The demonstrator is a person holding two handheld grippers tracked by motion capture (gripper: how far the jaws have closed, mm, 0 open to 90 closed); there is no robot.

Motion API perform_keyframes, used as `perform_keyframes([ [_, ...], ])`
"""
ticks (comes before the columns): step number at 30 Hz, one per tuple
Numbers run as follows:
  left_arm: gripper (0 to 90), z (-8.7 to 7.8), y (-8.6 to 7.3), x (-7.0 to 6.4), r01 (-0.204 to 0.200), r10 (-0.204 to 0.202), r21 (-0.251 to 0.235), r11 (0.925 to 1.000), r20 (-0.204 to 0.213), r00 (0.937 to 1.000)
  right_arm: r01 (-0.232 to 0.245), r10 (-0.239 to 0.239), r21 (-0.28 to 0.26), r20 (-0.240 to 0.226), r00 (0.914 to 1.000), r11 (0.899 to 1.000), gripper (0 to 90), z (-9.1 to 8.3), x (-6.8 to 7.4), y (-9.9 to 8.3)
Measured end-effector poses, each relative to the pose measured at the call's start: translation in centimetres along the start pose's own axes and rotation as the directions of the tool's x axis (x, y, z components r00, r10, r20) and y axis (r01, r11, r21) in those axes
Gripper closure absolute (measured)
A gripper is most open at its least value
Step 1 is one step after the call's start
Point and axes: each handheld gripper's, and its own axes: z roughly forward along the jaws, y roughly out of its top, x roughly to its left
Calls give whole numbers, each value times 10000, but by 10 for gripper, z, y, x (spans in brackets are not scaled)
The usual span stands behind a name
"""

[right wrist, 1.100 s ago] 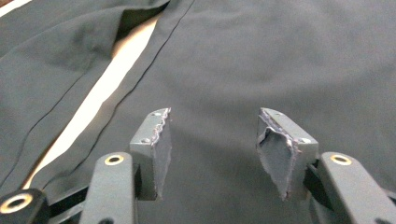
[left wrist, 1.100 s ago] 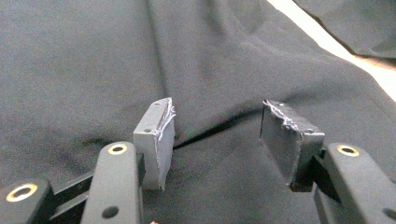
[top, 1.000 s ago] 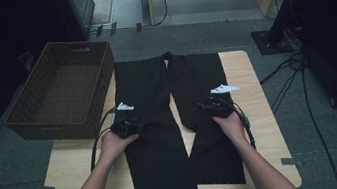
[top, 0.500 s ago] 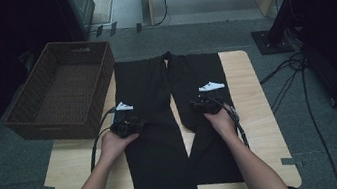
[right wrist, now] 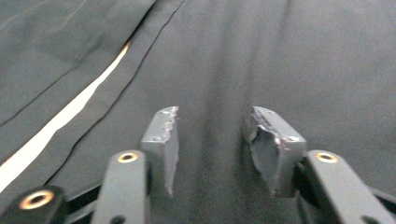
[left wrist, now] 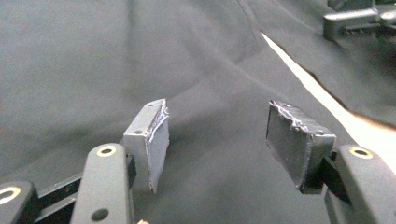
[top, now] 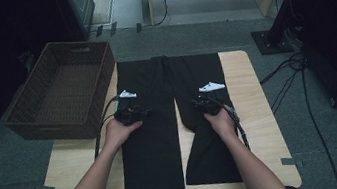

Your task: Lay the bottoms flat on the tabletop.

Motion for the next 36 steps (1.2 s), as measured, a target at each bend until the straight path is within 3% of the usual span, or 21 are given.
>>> perform_keyframes([
  [2,392,6,4,2,-218,218,8,9998,-186,9996,38,-38,-47,-1,10000,10000,611,0,0,0],
  [10,383,18,16,16,-302,300,-10,9995,-793,9964,4,-4,-29,-25,10000,10000,612,0,1,0],
  [14,387,23,16,20,-314,281,-267,9991,-1187,9925,-3,3,-27,-20,10000,10000,611,0,1,0],
  [16,380,28,14,22,-209,208,1,9998,-1176,9928,10,-10,-44,2,10000,10000,610,0,1,0],
  [17,368,29,12,21,-360,361,34,9993,-1208,9920,-32,32,-23,11,10000,10000,610,0,1,0],
  [21,344,32,11,13,-991,1012,203,9949,-1718,9799,-29,29,-25,12,10000,10000,609,0,1,0],
  [24,358,34,6,9,-1382,1363,57,9904,-2068,9688,-28,28,-26,4,10000,10000,609,0,1,0],
  [26,402,33,2,10,-1330,1243,-266,9908,-2144,9688,-18,19,-27,7,10000,10000,610,0,1,0],
  [30,504,30,0,10,-1391,1291,-333,9897,-2110,9689,8,-8,-37,-15,10000,10000,628,0,1,0],
  [36,779,29,-4,4,-1549,1434,-464,9868,-1903,9712,436,-437,-58,-121,9990,9990,790,-1,6,-1],
])
